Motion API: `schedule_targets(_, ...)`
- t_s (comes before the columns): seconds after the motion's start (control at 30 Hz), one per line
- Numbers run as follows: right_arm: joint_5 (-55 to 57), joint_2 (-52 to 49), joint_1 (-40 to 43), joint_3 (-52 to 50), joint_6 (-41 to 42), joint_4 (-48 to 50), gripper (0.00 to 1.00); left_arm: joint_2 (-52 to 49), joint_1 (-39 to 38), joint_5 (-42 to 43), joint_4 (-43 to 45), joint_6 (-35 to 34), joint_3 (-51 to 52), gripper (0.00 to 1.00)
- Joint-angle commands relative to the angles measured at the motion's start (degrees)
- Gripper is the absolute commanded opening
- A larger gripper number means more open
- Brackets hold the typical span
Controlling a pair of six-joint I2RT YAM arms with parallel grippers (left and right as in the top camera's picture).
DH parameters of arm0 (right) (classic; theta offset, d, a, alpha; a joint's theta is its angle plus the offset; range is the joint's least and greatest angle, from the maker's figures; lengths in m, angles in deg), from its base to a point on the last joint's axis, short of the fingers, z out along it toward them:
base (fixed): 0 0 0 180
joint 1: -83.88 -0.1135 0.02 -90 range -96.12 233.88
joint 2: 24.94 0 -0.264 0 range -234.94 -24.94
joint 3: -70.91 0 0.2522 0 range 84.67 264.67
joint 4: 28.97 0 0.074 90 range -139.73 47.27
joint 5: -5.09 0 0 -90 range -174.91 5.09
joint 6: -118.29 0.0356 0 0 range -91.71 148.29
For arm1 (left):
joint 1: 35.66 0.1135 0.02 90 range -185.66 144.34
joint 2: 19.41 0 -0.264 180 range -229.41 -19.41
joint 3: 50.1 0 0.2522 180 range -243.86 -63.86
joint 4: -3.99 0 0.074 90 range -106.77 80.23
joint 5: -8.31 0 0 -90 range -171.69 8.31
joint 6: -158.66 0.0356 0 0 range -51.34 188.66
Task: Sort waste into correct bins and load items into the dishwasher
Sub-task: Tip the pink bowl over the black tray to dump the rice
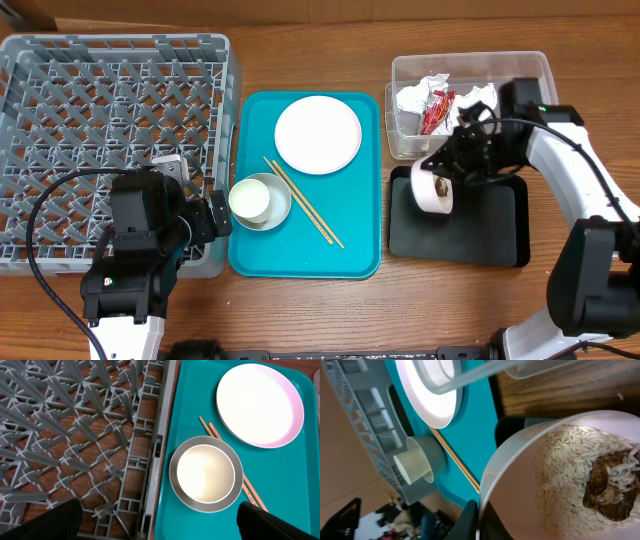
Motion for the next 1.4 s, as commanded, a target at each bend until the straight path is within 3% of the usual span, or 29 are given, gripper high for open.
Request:
schedule_targets(0.0,-8.20,1.66,3.61,-2.21,-2.73,0.52,0.04,-0.09,-0.33,-0.15,0.48,-0.17,-1.25,1.00)
schedule_targets(0.37,-27.26,1.66,14.60,-8.90,-3.21,0.48,0.04,-0.09,-0.33,0.09,0.83,-0.22,-1.25,1.00)
schedule_targets(0.7,-43.60,1.66,19.06,-12.79,-3.21,0.50,0.04,-0.09,-0.33,0.07,0.83,-0.39,-1.25,1.00)
schedule_targets(0.9,-44.11,1.66,19.30,-12.74,2.75,0.24,0.04,-0.09,-0.33,0.07,0.85,-0.42,-1.25,1.00)
schedule_targets(1.37,-44.11,1.66,19.34,-12.72,3.56,0.24,0.04,-0.09,-0.33,0.04,0.87,-0.42,-1.25,1.00)
